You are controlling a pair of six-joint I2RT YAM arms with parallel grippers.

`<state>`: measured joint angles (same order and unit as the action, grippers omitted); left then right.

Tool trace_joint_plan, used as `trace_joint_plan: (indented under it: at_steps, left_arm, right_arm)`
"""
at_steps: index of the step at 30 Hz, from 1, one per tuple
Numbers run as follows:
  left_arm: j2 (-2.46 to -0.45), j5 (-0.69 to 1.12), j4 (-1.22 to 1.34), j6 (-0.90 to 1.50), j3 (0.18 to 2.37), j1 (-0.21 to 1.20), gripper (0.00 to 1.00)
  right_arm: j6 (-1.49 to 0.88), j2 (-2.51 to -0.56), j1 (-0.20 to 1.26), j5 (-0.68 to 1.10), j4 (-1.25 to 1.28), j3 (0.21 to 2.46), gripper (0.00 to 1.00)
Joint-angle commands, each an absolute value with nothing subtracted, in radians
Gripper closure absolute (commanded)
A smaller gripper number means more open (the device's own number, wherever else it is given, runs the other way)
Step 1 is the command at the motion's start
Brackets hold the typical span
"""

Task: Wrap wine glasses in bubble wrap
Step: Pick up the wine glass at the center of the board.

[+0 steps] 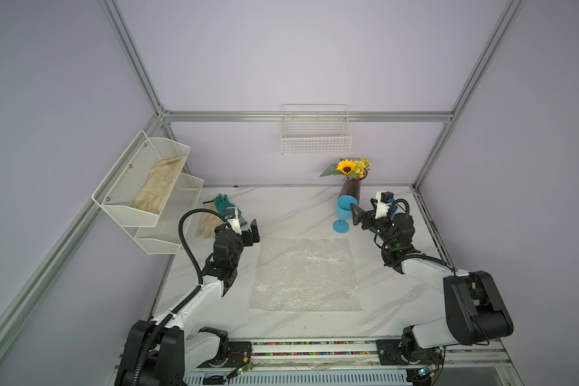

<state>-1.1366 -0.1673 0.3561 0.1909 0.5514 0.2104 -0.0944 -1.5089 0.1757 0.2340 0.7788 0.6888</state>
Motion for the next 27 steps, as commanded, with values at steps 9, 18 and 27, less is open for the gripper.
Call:
trace_joint_plan:
  at_steps: [9,18,27]
  left_arm:
    - [-1.12,-0.01,0.387,0.143,0.617,0.218,0.0]
    - [-1.105,-0.002,0.4,0.125,0.616,0.218,0.0]
    - [-1.084,0.009,0.399,0.117,0.609,0.218,0.0]
  right_arm:
    - [0.047,-1.644,0.203,0.245,0.964,0.67,0.03]
    - [0.056,-1.725,0.203,0.231,0.964,0.735,0.03]
    - [0.037,-1.804,0.203,0.218,0.904,0.836,0.03]
